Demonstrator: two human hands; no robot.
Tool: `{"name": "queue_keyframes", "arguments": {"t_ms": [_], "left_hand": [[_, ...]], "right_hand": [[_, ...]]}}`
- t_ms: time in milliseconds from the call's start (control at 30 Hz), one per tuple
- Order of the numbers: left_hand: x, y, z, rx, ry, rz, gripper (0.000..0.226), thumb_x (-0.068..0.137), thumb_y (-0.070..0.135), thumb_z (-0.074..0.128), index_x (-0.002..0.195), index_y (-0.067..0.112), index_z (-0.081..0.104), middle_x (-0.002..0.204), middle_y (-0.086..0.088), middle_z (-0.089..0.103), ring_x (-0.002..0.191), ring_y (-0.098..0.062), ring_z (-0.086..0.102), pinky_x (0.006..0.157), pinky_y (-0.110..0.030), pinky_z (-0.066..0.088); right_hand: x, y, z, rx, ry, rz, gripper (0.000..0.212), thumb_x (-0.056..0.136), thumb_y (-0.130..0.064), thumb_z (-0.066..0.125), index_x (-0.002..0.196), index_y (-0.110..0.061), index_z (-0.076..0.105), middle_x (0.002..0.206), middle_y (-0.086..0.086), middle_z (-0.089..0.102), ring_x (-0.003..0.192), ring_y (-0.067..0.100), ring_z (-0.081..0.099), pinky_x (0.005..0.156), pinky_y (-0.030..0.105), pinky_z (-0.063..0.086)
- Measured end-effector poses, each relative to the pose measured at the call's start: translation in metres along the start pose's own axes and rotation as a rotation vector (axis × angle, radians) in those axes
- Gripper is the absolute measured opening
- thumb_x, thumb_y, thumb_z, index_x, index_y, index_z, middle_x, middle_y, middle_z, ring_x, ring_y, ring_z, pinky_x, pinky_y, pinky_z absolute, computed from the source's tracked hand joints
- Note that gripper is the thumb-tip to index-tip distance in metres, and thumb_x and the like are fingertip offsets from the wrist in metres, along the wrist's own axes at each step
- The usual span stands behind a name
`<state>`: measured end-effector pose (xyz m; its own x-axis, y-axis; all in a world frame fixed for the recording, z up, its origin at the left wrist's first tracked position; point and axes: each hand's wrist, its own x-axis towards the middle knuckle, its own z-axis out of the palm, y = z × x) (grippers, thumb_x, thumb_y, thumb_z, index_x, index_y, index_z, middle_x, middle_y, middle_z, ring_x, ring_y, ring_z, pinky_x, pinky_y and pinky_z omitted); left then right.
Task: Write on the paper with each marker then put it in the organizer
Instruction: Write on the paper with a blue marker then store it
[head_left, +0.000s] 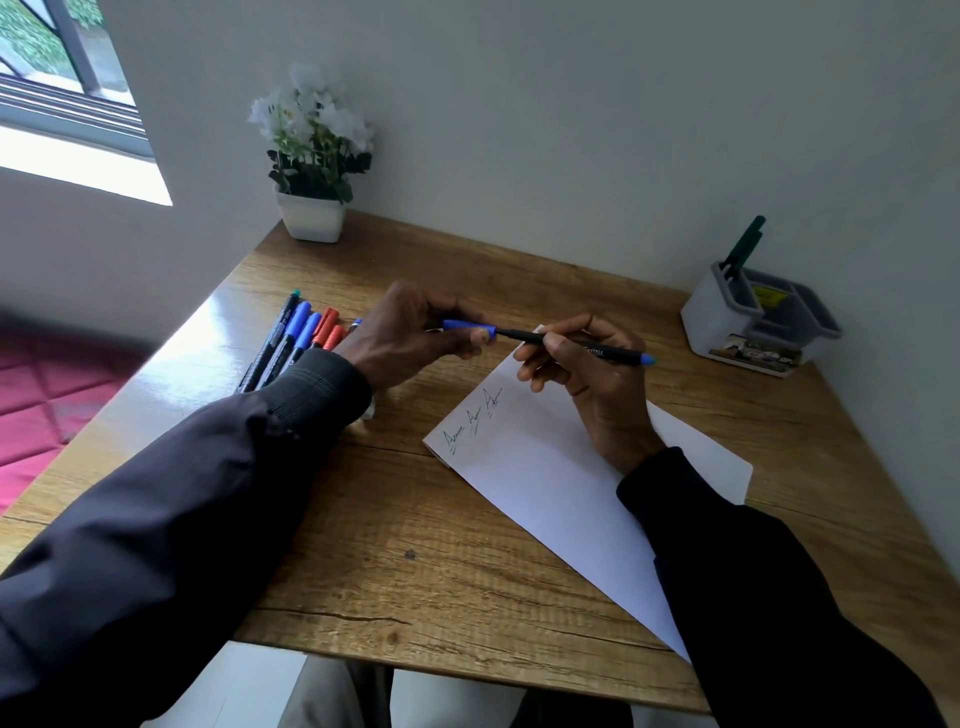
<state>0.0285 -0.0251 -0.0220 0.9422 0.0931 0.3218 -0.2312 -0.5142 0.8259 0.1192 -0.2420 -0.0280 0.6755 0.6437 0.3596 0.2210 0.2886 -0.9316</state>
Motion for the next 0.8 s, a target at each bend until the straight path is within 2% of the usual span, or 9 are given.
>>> {"name": "queue_keyframes", "arguments": {"t_ms": [233,467,533,633,800], "left_hand": [[0.0,0.002,0.001,-0.003,0.016,0.02,0.017,0.088,0.014,0.072,0.104,0.018,0.073,0.092,0.003,0.075,0.081,-0.011,0.072,0.071,-0.021,0.059],[-0.003,0.008,0.004,-0.055,0.066,-0.003,0.018,0.084,0.014,0.076,0.102,0.016,0.075,0.091,0.004,0.076,0.079,-0.011,0.074,0.069,-0.02,0.059],[-0.003,0.01,0.005,-0.059,0.068,-0.003,0.018,0.083,0.013,0.077,0.101,0.014,0.075,0.095,0.003,0.076,0.082,-0.011,0.074,0.072,-0.022,0.06],[-0.005,0.013,0.005,-0.048,0.1,-0.007,0.018,0.081,0.013,0.078,0.098,0.018,0.075,0.092,0.008,0.075,0.083,-0.007,0.074,0.073,-0.018,0.058],[-0.008,0.018,0.004,-0.087,0.144,-0.012,0.019,0.08,0.009,0.079,0.099,0.007,0.076,0.085,0.005,0.076,0.075,-0.01,0.075,0.068,-0.017,0.058]], "right_hand": [[-0.001,0.0,0.0,-0.112,-0.027,-0.027,0.006,0.1,0.002,0.058,0.105,0.004,0.061,0.095,0.023,0.076,0.08,0.039,0.075,0.067,0.038,0.061],[0.0,-0.002,0.003,-0.291,0.065,-0.078,0.007,0.093,-0.005,0.072,0.099,-0.005,0.076,0.076,0.008,0.074,0.06,0.025,0.068,0.052,0.031,0.056],[0.0,-0.003,0.001,-0.243,0.037,-0.052,0.01,0.097,-0.004,0.067,0.101,-0.004,0.076,0.079,0.011,0.074,0.063,0.026,0.068,0.055,0.032,0.057],[0.001,-0.005,-0.002,-0.167,0.009,0.009,0.016,0.1,-0.004,0.06,0.107,0.001,0.074,0.088,0.017,0.076,0.071,0.029,0.072,0.062,0.034,0.06],[0.004,-0.006,-0.001,-0.338,0.032,-0.04,0.012,0.095,0.0,0.068,0.105,0.005,0.072,0.09,0.015,0.079,0.07,0.029,0.076,0.065,0.035,0.064]]}}
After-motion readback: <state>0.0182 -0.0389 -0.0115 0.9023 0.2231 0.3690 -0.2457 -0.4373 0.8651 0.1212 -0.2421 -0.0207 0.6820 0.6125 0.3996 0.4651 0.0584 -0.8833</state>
